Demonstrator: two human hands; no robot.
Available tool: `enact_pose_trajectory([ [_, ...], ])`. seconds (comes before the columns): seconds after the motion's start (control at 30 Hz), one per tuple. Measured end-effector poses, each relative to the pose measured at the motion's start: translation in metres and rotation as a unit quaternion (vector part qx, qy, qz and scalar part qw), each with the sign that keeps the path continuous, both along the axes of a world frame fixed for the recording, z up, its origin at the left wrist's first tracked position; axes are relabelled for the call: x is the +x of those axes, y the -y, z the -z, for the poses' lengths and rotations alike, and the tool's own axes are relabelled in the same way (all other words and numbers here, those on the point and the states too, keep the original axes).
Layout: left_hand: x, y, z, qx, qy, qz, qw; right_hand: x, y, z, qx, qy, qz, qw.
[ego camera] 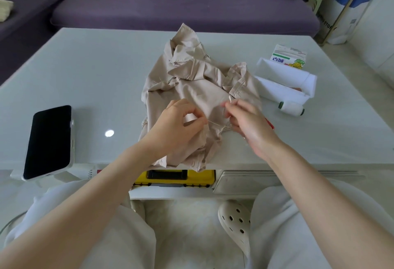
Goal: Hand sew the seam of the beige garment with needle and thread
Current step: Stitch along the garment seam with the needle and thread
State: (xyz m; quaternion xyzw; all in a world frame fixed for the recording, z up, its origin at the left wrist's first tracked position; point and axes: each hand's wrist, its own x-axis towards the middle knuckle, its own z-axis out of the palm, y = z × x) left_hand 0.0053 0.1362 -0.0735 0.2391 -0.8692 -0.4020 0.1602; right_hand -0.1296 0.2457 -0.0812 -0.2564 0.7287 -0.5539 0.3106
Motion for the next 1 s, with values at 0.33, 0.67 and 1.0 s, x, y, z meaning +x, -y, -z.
enact_pose_trajectory([
  [0.33, 0.000, 0.001, 0.001, -0.008, -0.008, 0.020, 1.000, 0.006, -0.003, -0.004, 0.020, -0.026, -0.157, 0.987],
  [0.67, 0.006, 0.000, -0.002, 0.058, 0.051, 0.096, 0.992, -0.008, -0.002, 0.008, 0.008, -0.092, -0.037, 0.995],
  [1.0, 0.014, -0.001, -0.002, 0.073, 0.121, 0.179, 0.974, -0.020, -0.001, 0.019, 0.039, -0.120, 0.069, 0.990],
])
